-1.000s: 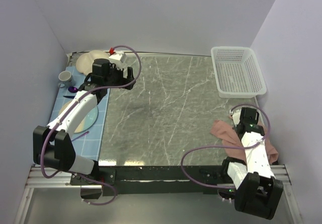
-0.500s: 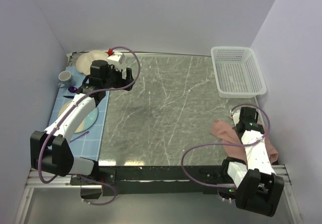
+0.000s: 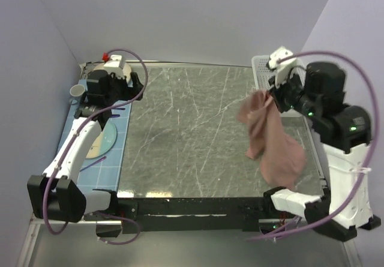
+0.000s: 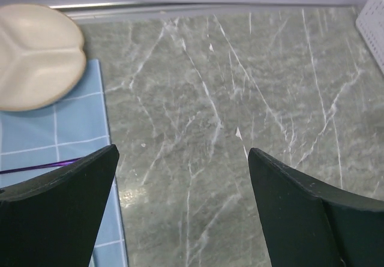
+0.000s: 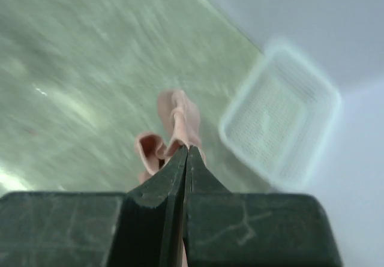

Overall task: Roll the t-shirts
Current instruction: Pick up the T-shirt at the corner of the board, then place the T-shirt at the center of the board.

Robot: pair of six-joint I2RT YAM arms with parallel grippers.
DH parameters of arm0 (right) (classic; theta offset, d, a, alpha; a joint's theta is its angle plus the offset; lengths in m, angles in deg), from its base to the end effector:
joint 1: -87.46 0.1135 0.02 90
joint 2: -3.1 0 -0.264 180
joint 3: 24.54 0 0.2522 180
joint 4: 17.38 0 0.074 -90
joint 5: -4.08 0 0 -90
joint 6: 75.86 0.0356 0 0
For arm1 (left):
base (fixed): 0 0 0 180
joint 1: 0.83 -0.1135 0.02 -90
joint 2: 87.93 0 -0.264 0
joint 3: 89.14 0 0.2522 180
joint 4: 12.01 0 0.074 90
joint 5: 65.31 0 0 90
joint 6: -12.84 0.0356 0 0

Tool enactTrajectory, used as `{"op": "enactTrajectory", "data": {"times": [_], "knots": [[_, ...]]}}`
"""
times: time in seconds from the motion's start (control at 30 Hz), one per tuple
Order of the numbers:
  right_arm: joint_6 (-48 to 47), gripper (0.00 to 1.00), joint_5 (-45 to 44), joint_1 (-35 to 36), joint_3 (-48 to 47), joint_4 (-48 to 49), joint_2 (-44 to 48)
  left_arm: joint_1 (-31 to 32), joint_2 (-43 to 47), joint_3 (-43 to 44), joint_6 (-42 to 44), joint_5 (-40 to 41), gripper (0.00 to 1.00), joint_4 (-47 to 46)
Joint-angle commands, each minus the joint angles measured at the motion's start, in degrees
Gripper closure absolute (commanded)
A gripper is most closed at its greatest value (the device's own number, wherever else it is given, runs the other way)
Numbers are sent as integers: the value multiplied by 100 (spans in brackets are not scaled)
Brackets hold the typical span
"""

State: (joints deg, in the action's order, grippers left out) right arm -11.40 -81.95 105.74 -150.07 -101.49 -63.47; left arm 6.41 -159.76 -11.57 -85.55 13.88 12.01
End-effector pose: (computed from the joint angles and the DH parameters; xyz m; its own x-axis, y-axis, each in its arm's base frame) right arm 0.1362 0.0476 0.5253 -0.2035 -0.5202 -0.8294 -0.5100 0.7795 -0.3637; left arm 0.2889 -0.0434 0.3554 -0.3517 -0.0998 -0.9308 0.2518 0.9476 -0.1967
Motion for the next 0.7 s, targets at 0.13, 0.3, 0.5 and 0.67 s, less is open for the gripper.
{"op": "enactTrajectory", "data": {"times": [0.13,0.3,0.5,0.67], "knots": [[910,100,1475,492,-4125,-667,-1298,-311,1074,-316,-181,88,3,-244],[1280,100,1440,510,-4249,696,-1245,-478,1347,-422,-225,53,3,-209],[956,100,317,483,-1018,2023,445,-566,1374,-562,-129,-701,3,-95],[805,100,-818,168,2330,2482,1935,-505,1129,-949,-540,-1845,1,-156]]}}
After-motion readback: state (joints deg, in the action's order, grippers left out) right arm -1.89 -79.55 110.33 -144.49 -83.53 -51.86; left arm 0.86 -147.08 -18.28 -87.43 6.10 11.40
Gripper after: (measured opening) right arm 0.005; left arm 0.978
